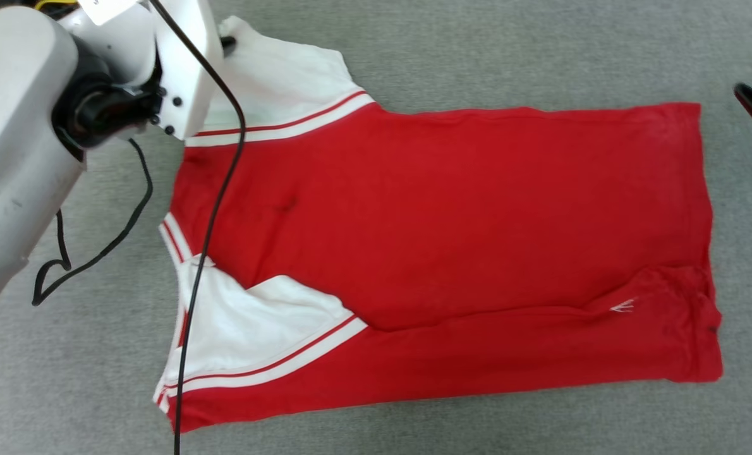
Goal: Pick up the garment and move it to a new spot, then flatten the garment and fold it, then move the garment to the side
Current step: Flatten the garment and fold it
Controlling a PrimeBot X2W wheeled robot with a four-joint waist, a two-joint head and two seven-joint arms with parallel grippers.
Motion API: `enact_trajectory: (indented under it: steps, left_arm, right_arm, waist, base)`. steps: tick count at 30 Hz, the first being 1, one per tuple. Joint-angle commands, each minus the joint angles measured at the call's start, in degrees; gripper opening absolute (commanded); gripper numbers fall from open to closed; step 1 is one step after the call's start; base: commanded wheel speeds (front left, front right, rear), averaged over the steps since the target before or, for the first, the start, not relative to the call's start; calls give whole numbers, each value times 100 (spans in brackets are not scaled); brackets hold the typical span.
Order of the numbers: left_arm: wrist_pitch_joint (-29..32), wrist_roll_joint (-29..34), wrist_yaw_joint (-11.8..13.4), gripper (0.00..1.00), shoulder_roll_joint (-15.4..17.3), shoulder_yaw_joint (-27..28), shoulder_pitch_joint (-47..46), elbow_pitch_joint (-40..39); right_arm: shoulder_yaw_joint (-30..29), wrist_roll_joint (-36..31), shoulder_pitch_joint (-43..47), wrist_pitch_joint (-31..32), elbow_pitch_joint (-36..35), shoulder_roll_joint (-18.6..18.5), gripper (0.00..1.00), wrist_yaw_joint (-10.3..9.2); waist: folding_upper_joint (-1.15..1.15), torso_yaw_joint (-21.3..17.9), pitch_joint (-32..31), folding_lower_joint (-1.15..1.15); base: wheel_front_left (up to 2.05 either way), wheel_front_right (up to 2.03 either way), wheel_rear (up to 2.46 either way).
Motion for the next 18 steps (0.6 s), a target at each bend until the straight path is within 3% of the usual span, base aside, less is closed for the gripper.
enact_trajectory:
  steps: [1,5,9,18]
  left_arm:
    - [-52,23,-1,0,3,-37,51,-79]
    - [-181,53,-2,0,-62,-140,31,-371]
    - [-276,94,-2,0,-118,-201,-25,-560]
    - [-459,120,-3,0,-224,-258,-104,-734]
  right_arm:
    - [96,125,-166,253,98,-124,100,-7]
    - [445,612,-522,1286,488,-366,100,-6]
    - [610,845,-792,1863,805,-344,100,-7]
    - [876,791,-961,1909,1594,31,100,-6]
  waist:
    - [0,105,-47,0]
    - [0,252,-17,0]
    - [0,393,74,0]
    - [0,617,294,0]
  base:
    - [0,0,0]
    - [0,0,0]
    - [0,0,0]
    - [0,0,0]
